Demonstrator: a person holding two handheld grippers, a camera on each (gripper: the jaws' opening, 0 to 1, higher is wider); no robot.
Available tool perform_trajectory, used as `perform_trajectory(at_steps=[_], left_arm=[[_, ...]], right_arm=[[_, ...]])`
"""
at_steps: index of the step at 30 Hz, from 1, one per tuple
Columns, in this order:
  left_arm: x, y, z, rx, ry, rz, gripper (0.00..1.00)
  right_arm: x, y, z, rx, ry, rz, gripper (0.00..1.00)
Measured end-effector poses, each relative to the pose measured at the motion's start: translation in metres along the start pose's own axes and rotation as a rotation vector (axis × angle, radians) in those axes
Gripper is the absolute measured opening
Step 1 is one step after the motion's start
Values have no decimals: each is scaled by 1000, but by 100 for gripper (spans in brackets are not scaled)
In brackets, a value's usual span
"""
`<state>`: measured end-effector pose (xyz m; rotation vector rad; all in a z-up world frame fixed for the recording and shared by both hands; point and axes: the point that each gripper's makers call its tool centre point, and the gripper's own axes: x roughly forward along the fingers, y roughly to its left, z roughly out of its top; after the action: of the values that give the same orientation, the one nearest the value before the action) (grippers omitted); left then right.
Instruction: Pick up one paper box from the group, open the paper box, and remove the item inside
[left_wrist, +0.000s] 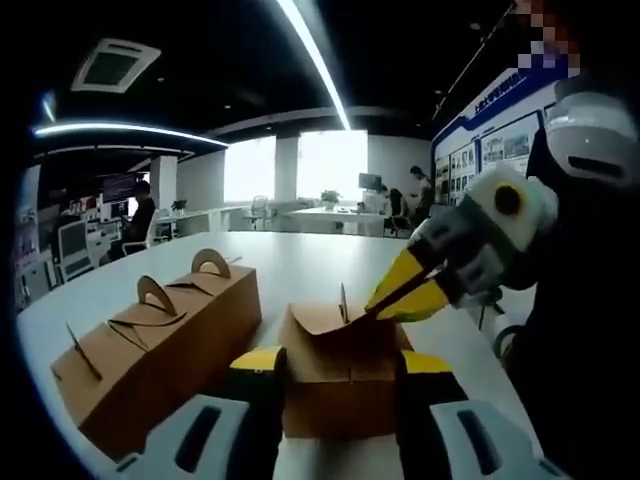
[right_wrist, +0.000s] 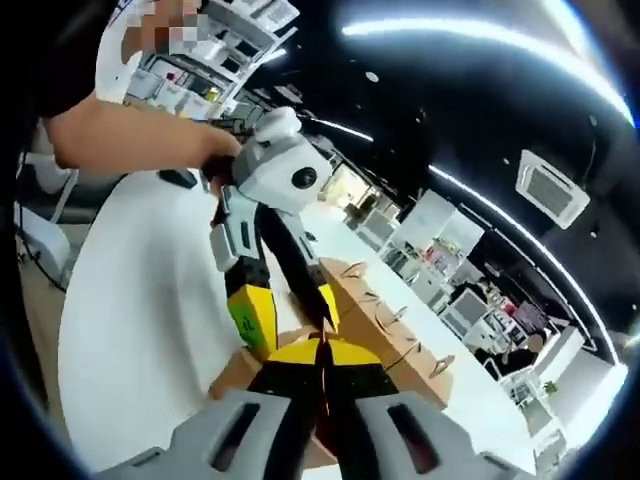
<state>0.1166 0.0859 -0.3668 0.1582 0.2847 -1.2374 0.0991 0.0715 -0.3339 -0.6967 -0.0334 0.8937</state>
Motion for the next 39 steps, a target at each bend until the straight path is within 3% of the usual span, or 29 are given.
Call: perform_trajectory(at_steps=[13, 20, 26, 39], left_arm=[[0, 0, 1, -2, -25, 4, 44], [0, -1, 1, -1, -21, 6, 44], [0, -2, 1, -2, -16, 13, 43], [-1, -1, 2, -8, -25, 20, 43]], right_arm=[[-7, -11, 2, 166, -44, -20, 2], [-7, -11, 4, 184, -48, -19, 2], [-9, -15, 4, 275, -72, -11, 2], [-14, -25, 7, 317, -102, -40, 2]])
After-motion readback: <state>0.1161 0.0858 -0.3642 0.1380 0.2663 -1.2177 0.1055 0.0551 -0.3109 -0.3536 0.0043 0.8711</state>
